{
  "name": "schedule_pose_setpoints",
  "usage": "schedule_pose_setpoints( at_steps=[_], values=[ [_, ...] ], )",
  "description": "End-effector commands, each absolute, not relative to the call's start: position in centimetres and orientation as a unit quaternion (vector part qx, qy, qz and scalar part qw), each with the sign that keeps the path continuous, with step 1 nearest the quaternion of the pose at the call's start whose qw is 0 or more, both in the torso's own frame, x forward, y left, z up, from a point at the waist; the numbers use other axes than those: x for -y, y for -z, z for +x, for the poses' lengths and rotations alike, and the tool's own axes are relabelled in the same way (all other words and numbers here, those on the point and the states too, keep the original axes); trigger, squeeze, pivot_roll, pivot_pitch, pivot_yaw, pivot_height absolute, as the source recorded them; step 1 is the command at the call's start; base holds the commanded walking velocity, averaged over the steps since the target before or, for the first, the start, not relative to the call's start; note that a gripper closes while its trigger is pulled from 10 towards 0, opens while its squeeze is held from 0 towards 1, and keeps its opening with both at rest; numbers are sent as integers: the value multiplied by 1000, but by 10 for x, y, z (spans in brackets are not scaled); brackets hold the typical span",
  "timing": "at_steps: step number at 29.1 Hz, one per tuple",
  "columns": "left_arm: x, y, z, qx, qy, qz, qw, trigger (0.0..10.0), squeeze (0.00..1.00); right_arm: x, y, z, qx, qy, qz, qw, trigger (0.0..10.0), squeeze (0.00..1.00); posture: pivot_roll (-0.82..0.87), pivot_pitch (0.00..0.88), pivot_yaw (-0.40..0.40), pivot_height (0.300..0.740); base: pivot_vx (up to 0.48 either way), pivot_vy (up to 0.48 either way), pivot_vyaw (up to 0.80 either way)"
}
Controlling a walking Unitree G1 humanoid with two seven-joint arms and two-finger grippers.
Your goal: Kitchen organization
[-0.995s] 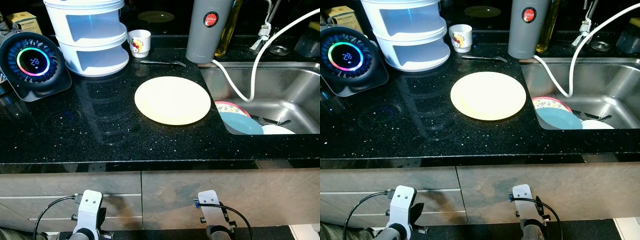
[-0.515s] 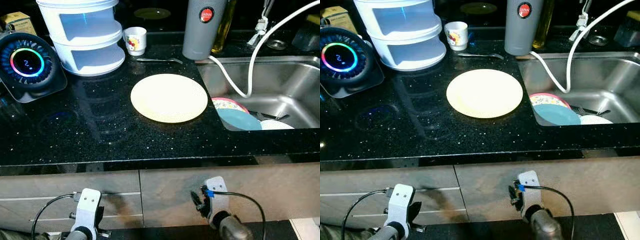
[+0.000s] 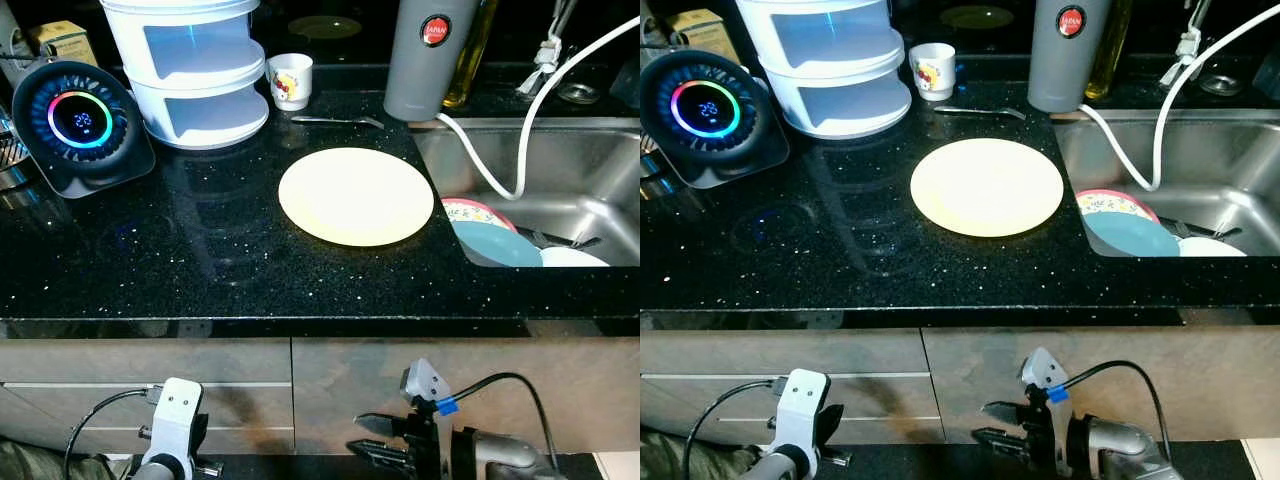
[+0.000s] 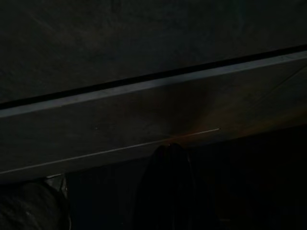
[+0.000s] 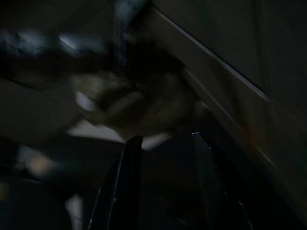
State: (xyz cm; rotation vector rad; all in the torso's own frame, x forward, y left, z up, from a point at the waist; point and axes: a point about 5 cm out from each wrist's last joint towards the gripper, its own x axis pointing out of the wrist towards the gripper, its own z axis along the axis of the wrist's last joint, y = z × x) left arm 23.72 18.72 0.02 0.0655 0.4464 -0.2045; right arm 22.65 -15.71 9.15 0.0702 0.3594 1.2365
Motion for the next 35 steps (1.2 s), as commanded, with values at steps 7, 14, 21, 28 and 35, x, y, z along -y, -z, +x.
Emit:
schedule_pose_setpoints(
  at_steps=[7, 14, 21, 28, 35],
  values=[
    [-193, 6, 233, -238, 99, 40, 965, 10000, 0, 138, -188, 231, -17, -656, 174, 734, 10000, 0, -13, 205, 45, 740, 0, 0, 0],
    [-191, 6, 233, -238, 100, 39, 965, 10000, 0, 136, -245, 238, 101, -677, 253, 683, 10000, 0, -15, 206, 39, 740, 0, 0, 0],
    [-190, 7, 233, -238, 99, 38, 966, 10000, 0, 124, -282, 262, 185, -621, 269, 713, 10000, 0, -14, 211, 43, 740, 0, 0, 0],
    [-189, 5, 236, -237, 104, 40, 965, 10000, 0, 100, -343, 296, 245, -596, 296, 705, 10000, 0, -9, 218, 47, 740, 0, 0, 0],
    [-189, -1, 245, -227, 101, 42, 968, 10000, 0, 87, -391, 311, 300, -594, 310, 679, 10000, 0, -4, 245, 37, 740, 0, 0, 0]
  ],
)
